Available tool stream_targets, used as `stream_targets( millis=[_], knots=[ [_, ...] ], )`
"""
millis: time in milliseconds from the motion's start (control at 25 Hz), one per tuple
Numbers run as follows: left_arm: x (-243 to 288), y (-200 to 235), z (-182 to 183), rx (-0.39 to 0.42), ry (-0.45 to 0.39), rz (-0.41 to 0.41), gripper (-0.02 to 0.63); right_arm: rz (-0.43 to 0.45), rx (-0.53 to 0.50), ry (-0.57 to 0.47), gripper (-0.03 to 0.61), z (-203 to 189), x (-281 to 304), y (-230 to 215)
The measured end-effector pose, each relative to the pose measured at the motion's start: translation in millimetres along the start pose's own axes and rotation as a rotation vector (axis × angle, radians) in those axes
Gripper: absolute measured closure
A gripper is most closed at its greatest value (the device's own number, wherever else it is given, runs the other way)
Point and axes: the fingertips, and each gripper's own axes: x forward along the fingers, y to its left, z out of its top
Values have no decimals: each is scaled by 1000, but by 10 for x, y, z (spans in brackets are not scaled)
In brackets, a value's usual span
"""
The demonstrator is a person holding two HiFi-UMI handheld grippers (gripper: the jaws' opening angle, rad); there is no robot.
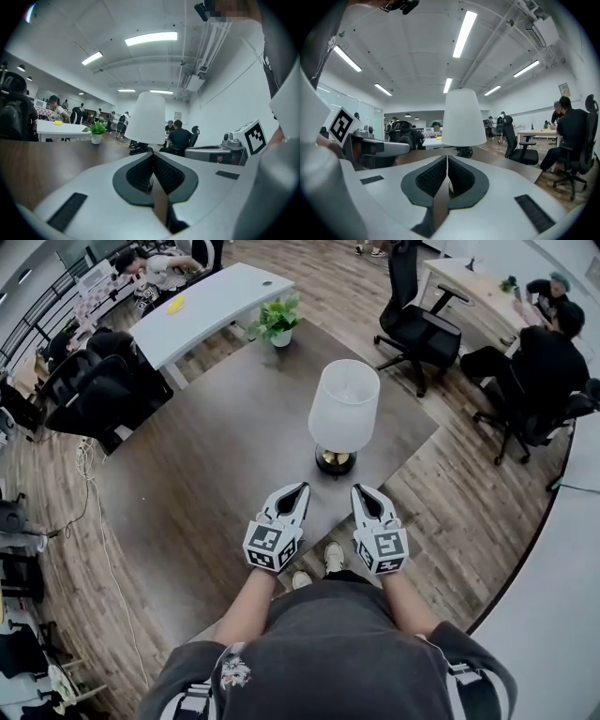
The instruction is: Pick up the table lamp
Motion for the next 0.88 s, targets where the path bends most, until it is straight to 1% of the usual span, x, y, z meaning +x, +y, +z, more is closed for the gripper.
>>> stream_targets(
  millis=[200, 360, 440, 560, 640, 800, 880],
  knots=[
    [235, 77, 39, 0, -2, 38, 606, 44, -15, 18, 552, -65, 259, -181],
    [386, 121, -22, 6, 6, 68, 606, 80, -24, 30, 552, -173, 427, -282],
    [432, 159, -70, 7, 14, 83, 606, 88, -9, 38, 552, -236, 499, -342],
    [460, 257, -115, 10, 24, 115, 606, 93, 45, 43, 552, -308, 613, -446],
    [475, 334, -134, 7, 27, 147, 606, 102, 52, 50, 552, -365, 701, -516],
    [541, 475, -178, -16, 21, 203, 606, 128, 26, 72, 546, -489, 890, -611],
    [575, 573, -188, -27, 13, 227, 606, 141, -1, 91, 528, -566, 1007, -609]
  ],
)
